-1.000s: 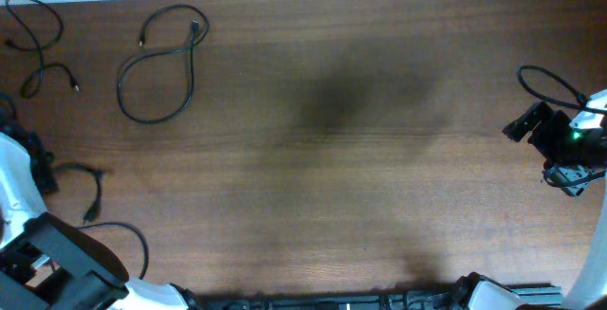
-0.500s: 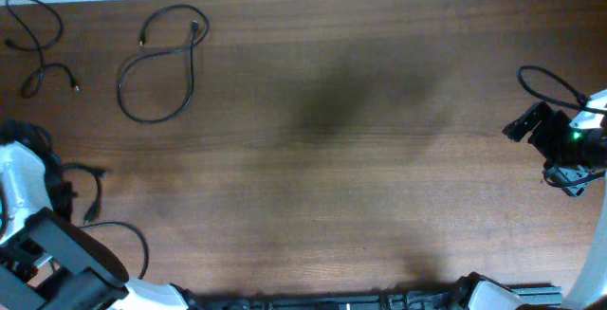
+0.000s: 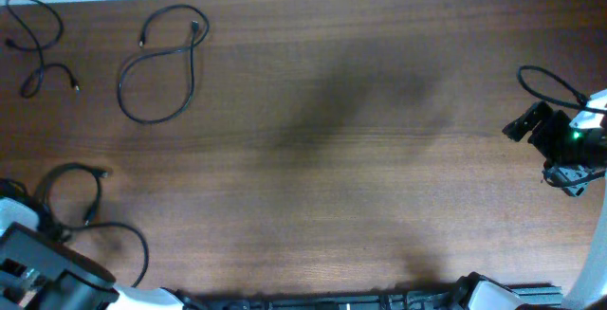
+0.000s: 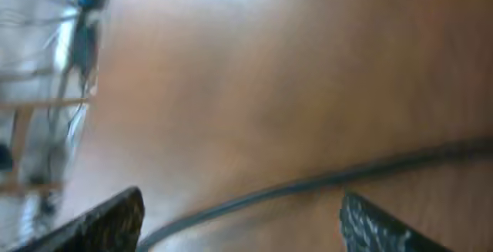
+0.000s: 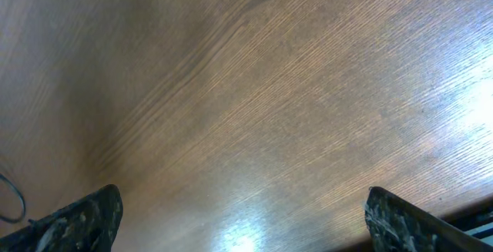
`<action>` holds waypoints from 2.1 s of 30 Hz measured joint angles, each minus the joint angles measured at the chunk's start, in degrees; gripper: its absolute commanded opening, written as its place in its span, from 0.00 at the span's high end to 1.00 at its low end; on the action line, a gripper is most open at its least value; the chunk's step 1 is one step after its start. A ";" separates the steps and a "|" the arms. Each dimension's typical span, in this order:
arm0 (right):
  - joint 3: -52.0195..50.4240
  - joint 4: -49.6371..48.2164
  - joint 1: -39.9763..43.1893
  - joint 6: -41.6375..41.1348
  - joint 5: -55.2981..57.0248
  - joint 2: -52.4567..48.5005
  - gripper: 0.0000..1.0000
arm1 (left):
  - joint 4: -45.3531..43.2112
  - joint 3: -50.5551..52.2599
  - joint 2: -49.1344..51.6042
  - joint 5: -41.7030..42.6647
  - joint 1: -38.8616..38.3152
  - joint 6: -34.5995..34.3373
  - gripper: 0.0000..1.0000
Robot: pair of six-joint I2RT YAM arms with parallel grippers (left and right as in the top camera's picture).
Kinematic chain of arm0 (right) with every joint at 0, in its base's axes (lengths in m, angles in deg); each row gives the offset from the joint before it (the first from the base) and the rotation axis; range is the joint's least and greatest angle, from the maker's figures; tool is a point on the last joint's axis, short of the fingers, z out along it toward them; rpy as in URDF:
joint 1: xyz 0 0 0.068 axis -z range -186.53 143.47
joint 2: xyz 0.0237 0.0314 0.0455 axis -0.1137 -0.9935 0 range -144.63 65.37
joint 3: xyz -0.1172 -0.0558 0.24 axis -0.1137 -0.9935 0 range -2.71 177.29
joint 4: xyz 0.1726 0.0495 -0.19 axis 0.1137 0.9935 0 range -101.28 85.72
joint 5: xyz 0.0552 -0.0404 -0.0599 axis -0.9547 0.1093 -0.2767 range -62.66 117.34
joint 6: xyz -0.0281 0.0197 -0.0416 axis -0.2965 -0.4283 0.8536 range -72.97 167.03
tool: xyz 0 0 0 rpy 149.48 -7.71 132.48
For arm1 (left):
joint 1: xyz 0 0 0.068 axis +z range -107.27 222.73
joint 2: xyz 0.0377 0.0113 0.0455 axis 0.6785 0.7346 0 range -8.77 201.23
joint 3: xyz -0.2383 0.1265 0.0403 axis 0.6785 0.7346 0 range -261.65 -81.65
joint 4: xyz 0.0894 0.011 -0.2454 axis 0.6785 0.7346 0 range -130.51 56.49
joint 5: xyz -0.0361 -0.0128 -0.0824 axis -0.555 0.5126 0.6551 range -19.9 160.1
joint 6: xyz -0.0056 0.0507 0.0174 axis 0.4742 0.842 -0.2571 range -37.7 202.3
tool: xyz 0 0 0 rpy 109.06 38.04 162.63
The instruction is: Untangle cables
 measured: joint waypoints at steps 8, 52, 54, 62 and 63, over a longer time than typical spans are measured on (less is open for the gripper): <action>0.00 -0.04 0.00 -0.02 0.00 0.00 0.01 | -9.62 7.58 -2.78 4.42 -0.26 18.60 0.47; 0.00 -0.04 0.00 0.00 0.02 0.00 0.01 | -15.32 3.43 -8.44 32.72 -1.49 11.28 0.82; 0.00 -0.07 0.00 -0.02 0.00 0.00 0.01 | -11.37 1.07 -14.53 27.69 -1.03 12.63 0.71; 0.00 -0.04 0.00 0.00 0.00 0.00 0.01 | -3.26 0.81 -18.32 14.93 5.09 14.36 0.34; 0.00 -0.04 0.00 -0.04 0.00 0.00 0.01 | -3.28 1.09 -17.53 13.75 5.14 14.45 0.32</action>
